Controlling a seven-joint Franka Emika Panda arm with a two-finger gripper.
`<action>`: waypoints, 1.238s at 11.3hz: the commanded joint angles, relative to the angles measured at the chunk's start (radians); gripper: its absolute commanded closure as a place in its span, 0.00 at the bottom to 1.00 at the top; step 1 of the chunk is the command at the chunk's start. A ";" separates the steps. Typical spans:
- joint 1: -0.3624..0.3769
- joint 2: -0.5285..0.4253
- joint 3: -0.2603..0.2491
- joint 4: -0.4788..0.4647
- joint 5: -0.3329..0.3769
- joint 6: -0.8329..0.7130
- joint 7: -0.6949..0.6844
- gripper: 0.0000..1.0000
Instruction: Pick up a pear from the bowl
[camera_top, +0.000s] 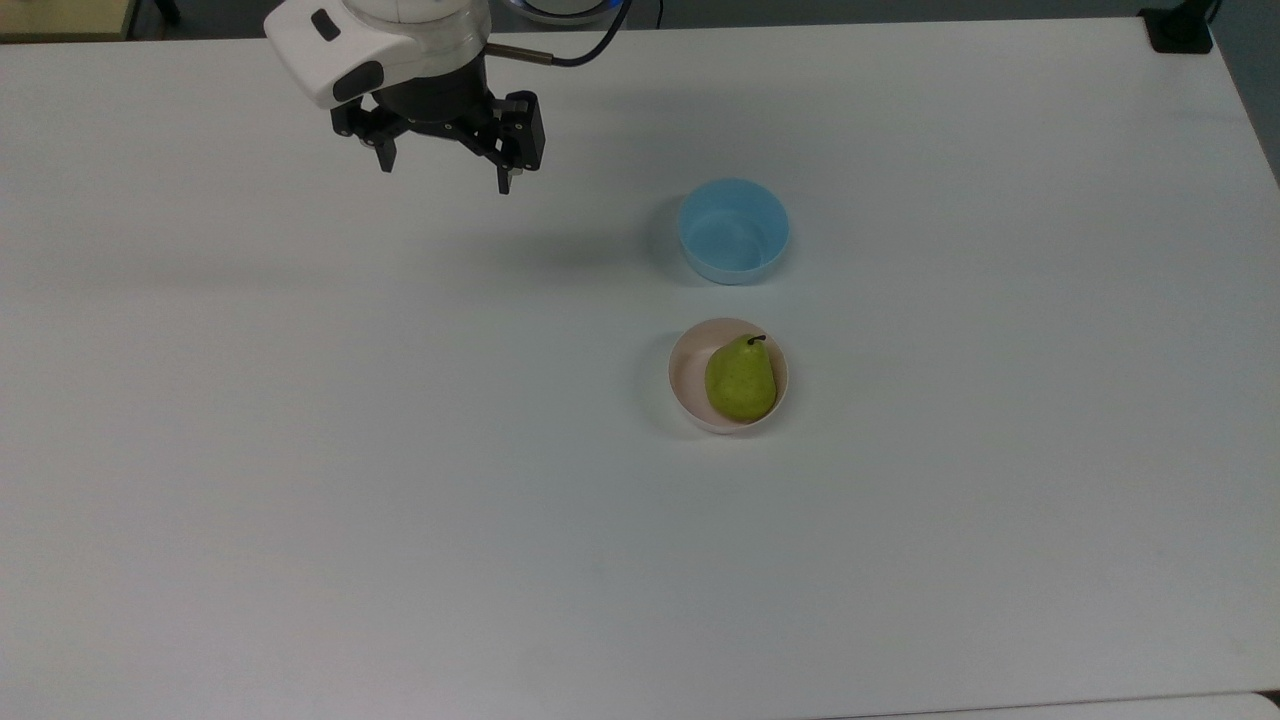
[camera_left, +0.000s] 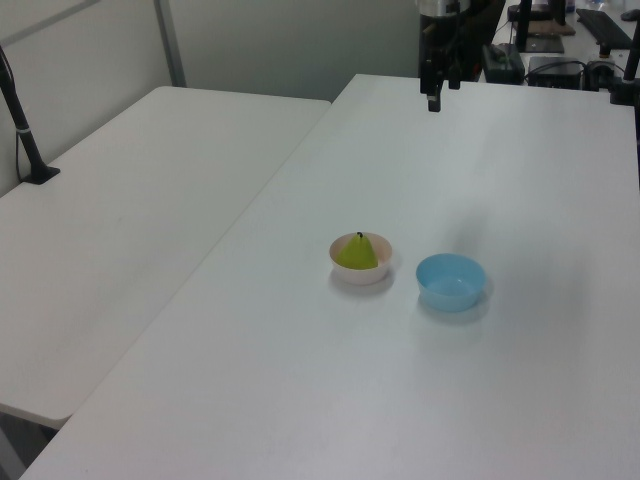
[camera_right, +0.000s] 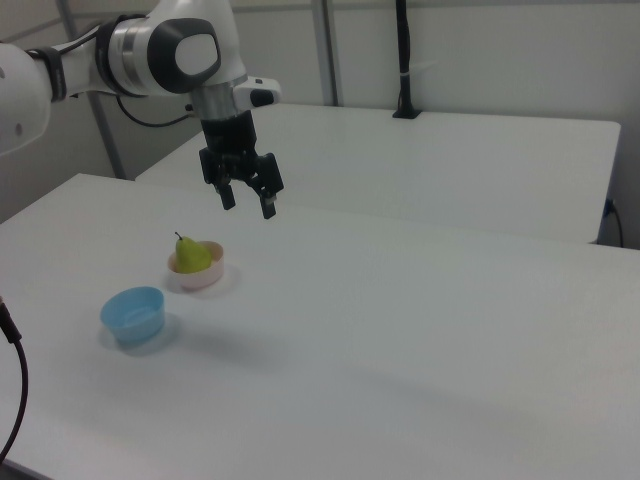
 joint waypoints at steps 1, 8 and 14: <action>-0.004 -0.042 -0.002 -0.027 0.009 -0.035 0.008 0.00; -0.004 -0.042 -0.001 -0.024 0.012 -0.028 -0.001 0.00; 0.007 -0.019 0.010 -0.027 0.094 0.080 -0.004 0.00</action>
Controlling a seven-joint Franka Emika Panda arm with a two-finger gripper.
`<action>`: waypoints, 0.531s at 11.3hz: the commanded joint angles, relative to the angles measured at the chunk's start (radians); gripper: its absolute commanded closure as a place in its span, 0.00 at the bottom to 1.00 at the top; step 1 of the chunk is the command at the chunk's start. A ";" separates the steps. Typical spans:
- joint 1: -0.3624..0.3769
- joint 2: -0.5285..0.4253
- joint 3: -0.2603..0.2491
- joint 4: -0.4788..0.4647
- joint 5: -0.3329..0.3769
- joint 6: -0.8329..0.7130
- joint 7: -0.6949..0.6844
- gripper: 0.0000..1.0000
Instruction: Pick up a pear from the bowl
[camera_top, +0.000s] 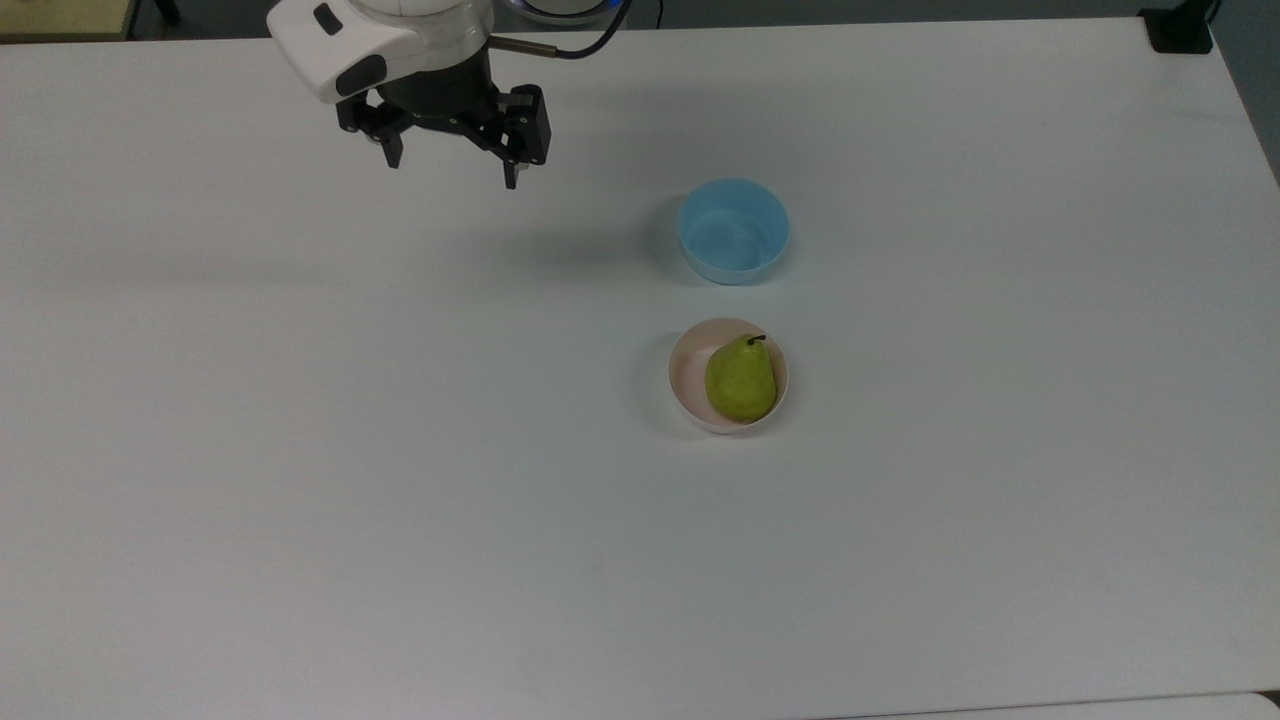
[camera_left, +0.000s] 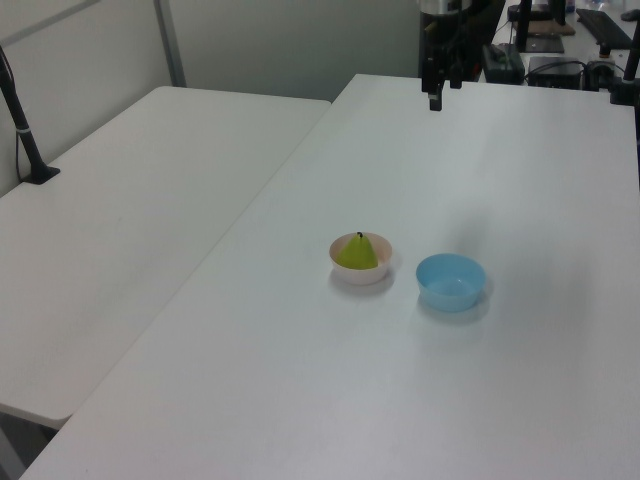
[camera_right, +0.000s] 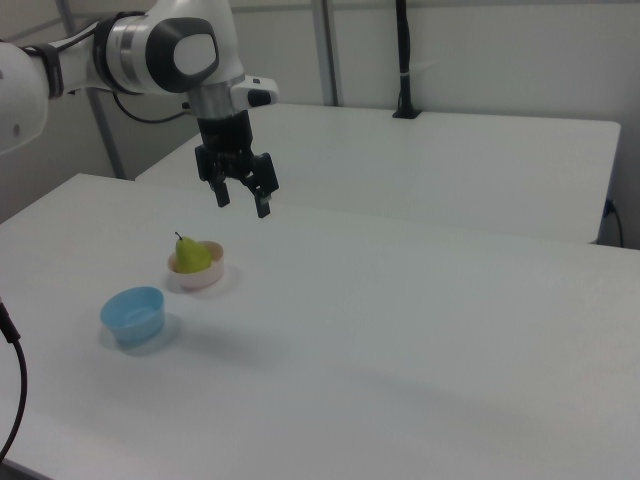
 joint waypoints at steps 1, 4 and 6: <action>0.021 0.001 0.013 -0.026 0.075 0.128 -0.004 0.00; 0.125 0.060 0.014 -0.018 0.069 0.176 0.008 0.00; 0.189 0.106 0.014 -0.018 0.069 0.248 0.046 0.00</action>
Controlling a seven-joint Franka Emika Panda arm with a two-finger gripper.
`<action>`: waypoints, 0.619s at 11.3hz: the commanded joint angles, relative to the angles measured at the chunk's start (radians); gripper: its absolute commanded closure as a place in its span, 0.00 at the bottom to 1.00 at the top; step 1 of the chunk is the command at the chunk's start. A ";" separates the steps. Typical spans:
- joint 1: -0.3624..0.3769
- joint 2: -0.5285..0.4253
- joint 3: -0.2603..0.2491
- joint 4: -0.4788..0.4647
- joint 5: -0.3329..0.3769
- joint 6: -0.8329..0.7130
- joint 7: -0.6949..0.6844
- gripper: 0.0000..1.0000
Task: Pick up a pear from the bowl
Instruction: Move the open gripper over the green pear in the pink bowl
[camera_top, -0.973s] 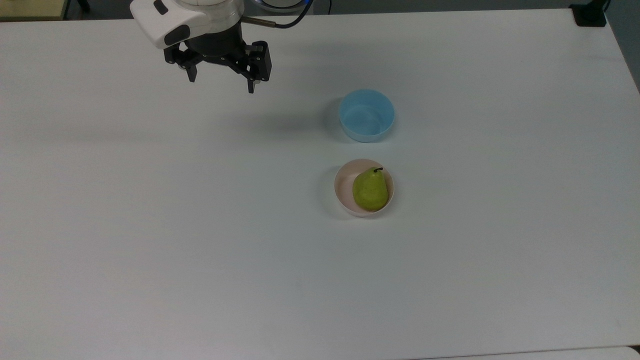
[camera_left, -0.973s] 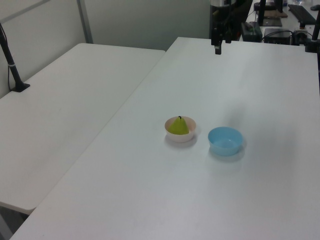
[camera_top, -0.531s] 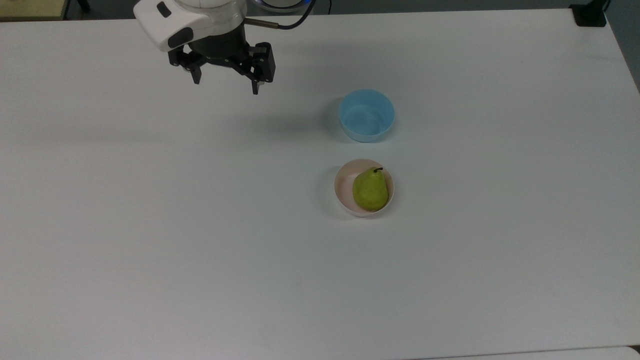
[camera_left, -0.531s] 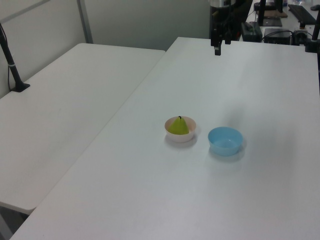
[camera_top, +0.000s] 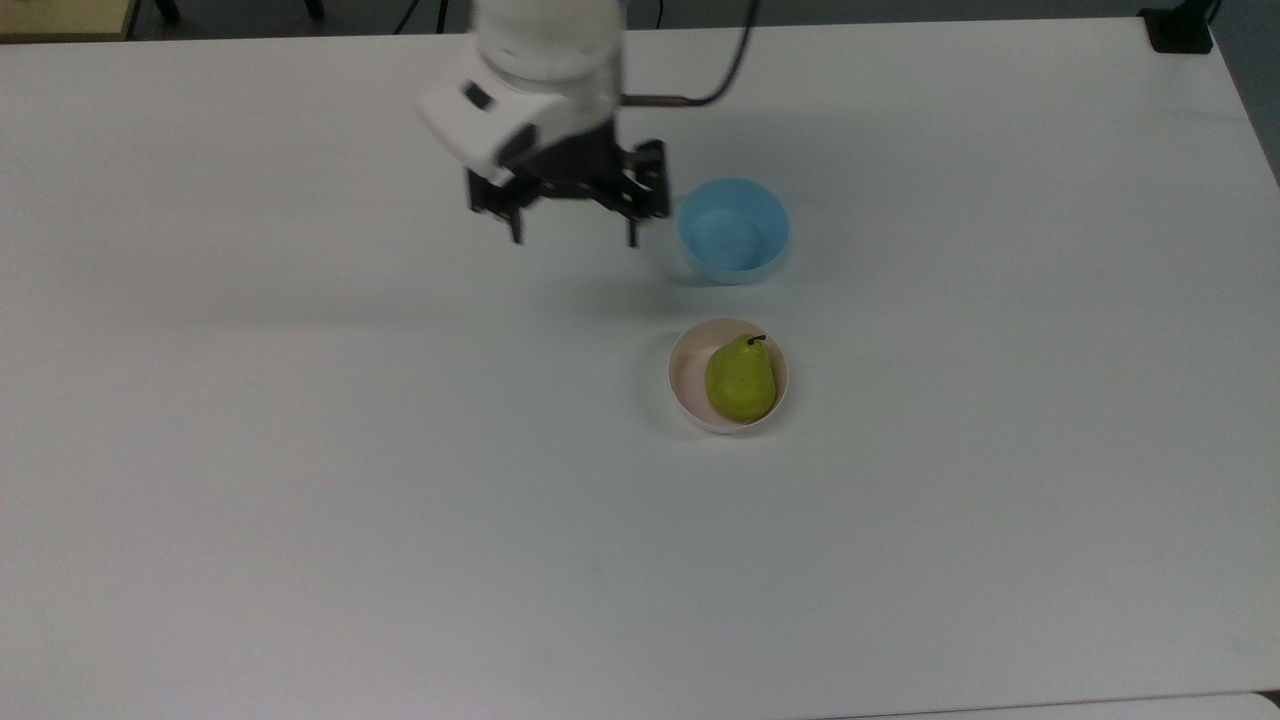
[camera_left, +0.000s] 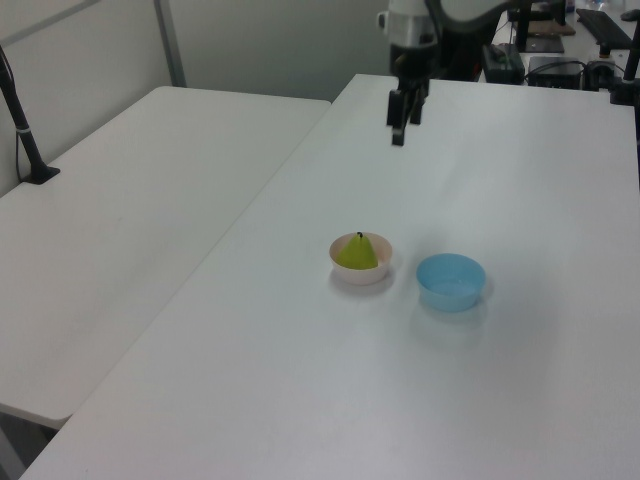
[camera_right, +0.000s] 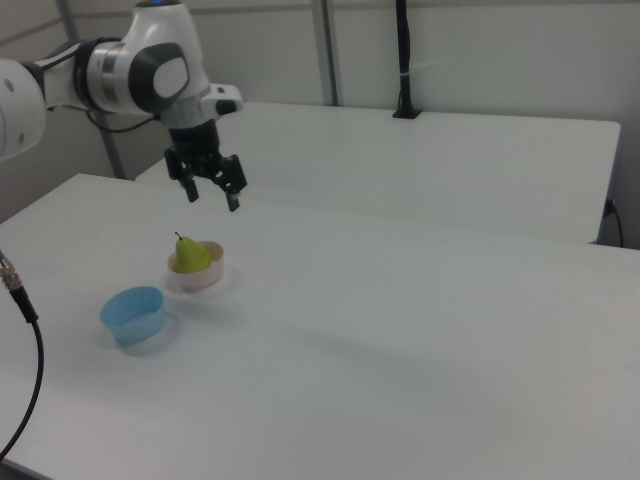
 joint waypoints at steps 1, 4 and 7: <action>0.100 0.062 -0.009 -0.013 0.006 0.105 0.075 0.00; 0.178 0.135 -0.010 -0.013 -0.003 0.191 0.128 0.00; 0.208 0.200 -0.012 -0.013 -0.046 0.248 0.132 0.00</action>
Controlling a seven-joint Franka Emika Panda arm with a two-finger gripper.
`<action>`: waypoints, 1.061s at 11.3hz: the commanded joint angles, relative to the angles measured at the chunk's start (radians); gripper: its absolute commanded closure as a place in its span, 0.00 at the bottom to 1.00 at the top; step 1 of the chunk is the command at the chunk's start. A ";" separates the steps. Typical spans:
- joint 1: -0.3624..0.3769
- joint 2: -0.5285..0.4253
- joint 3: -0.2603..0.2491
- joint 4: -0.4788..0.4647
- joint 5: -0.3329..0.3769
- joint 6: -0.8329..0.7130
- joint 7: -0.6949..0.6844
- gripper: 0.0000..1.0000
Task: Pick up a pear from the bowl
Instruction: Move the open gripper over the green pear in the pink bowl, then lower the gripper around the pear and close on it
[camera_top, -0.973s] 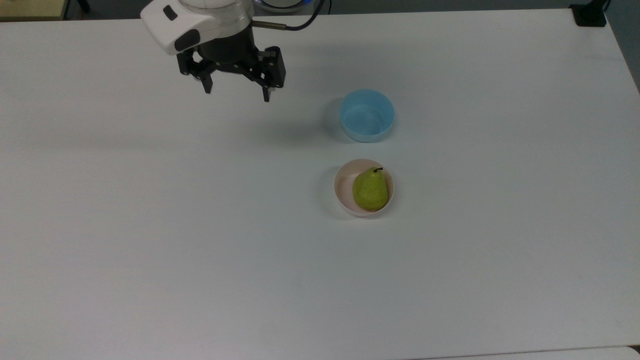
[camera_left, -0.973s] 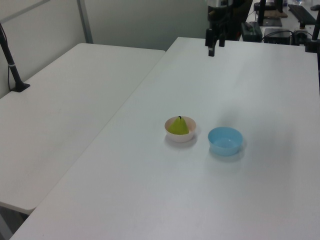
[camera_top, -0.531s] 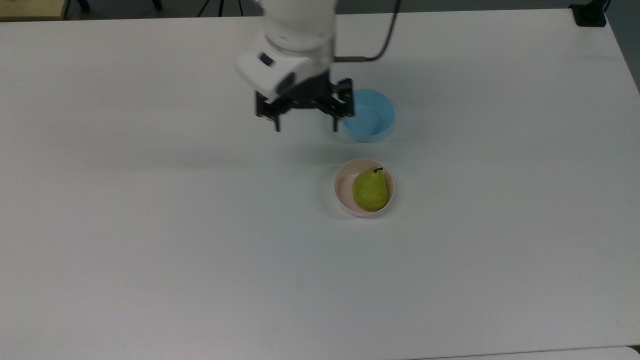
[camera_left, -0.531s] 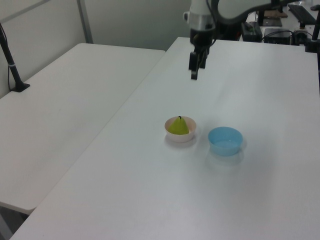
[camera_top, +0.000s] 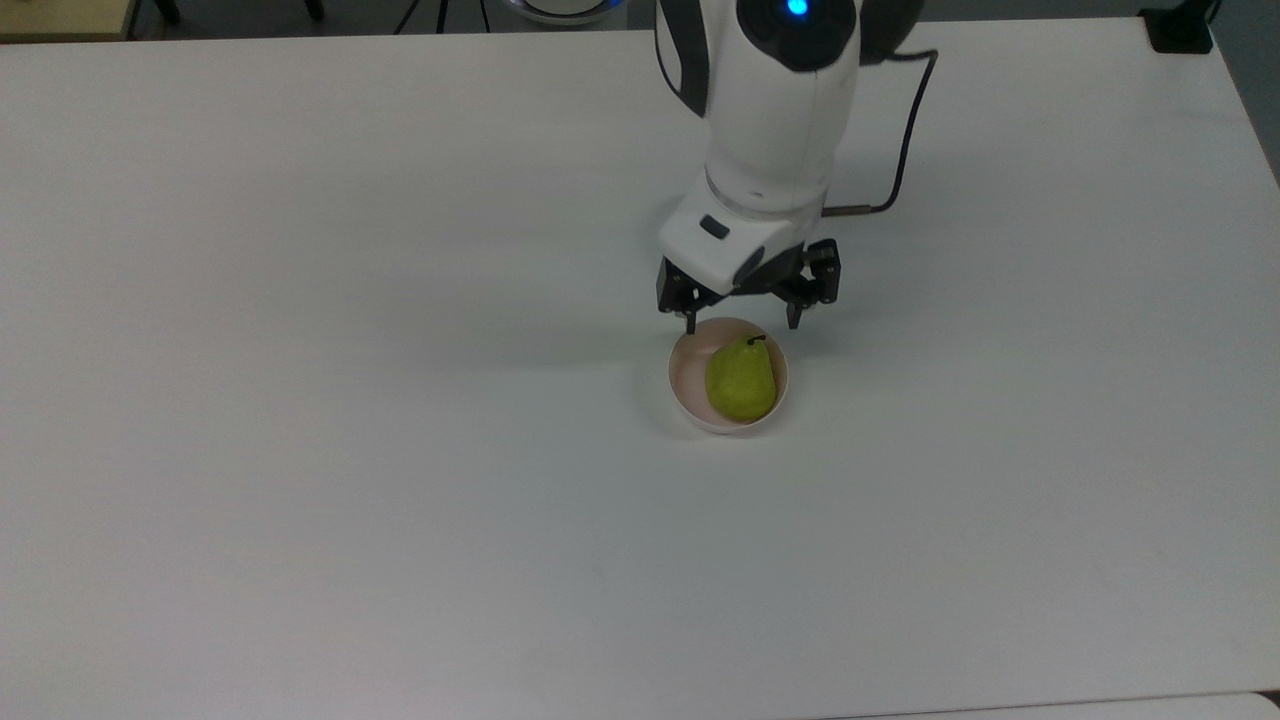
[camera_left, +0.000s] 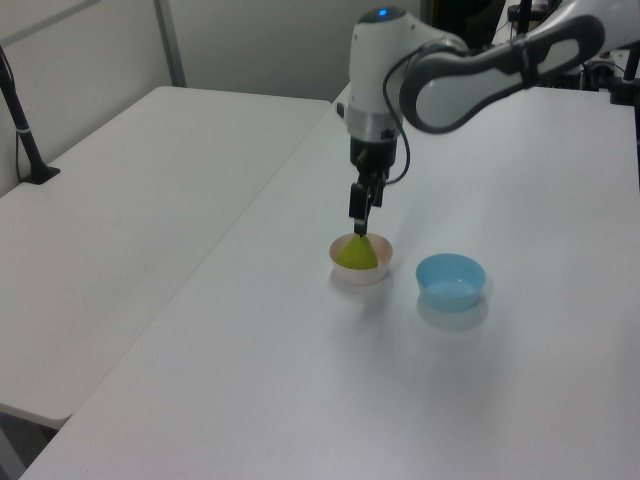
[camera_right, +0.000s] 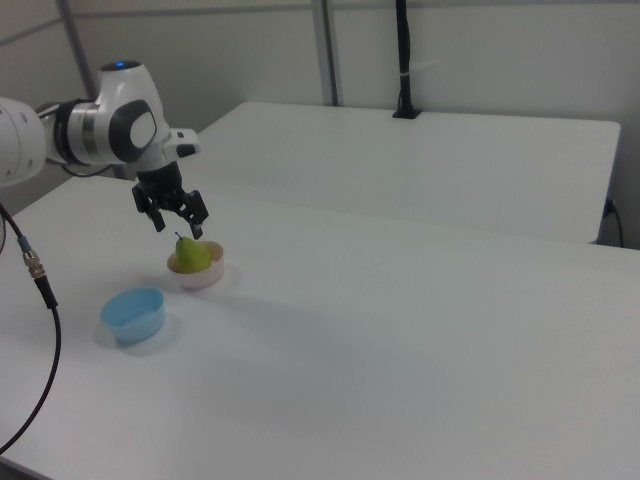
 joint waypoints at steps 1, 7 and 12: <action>0.024 0.045 -0.016 -0.004 -0.048 0.051 0.037 0.00; 0.024 0.114 -0.024 -0.007 -0.117 0.100 0.046 0.26; 0.029 0.069 -0.024 -0.007 -0.118 0.088 0.047 0.63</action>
